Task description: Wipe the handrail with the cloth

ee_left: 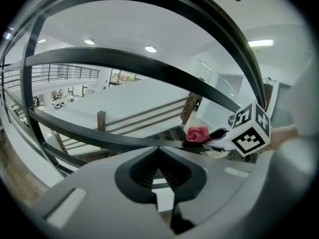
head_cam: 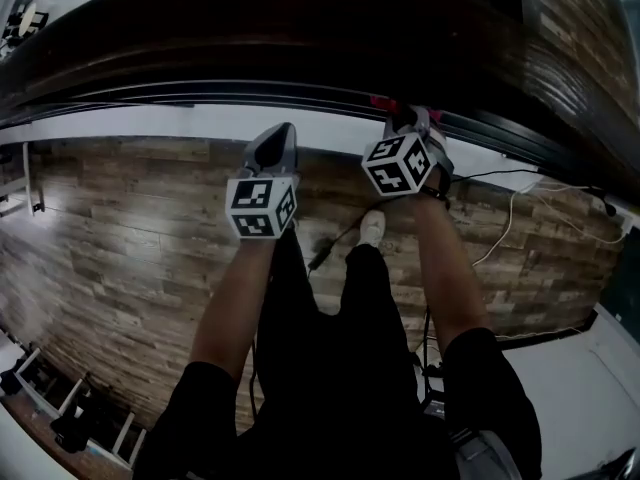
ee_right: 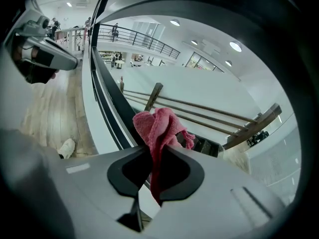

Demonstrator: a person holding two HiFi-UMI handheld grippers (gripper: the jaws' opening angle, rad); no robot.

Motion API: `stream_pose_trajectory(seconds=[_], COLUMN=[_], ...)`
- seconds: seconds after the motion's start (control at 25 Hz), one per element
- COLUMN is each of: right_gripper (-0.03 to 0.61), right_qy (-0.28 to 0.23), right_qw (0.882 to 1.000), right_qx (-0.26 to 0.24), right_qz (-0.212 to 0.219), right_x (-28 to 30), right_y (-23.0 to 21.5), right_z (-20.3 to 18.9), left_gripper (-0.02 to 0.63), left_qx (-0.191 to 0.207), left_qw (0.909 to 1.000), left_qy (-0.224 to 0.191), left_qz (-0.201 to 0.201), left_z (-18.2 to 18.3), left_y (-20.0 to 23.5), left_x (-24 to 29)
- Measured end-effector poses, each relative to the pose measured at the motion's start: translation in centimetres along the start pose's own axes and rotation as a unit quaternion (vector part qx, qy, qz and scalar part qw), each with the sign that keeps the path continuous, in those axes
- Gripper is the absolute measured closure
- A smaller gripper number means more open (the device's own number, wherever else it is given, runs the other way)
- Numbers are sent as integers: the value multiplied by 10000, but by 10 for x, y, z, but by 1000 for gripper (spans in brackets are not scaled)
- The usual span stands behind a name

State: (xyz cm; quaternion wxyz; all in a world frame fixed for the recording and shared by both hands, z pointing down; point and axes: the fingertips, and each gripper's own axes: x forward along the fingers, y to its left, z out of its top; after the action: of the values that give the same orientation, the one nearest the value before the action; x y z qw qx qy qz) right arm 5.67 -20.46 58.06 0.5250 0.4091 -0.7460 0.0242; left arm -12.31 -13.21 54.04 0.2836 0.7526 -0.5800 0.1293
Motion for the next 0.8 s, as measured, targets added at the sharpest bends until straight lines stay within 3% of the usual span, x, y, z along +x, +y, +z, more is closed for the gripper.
stream_pose_trajectory(seconds=[0.52,0.8], right_gripper=[537,537], right_qy=[-106,-28], right_qw=[9994,9981], right_qx=[-197,-561], right_qz=[273,250], right_x=[0,3], right_y=[55,78], right_z=[56,74], left_gripper=[614,614], left_qx=[-264,-408], left_qw=[9995,9988], left_qy=[58,54], left_qz=[150,264], left_z=[1,1], left_y=[58,77], left_x=[-23,-29])
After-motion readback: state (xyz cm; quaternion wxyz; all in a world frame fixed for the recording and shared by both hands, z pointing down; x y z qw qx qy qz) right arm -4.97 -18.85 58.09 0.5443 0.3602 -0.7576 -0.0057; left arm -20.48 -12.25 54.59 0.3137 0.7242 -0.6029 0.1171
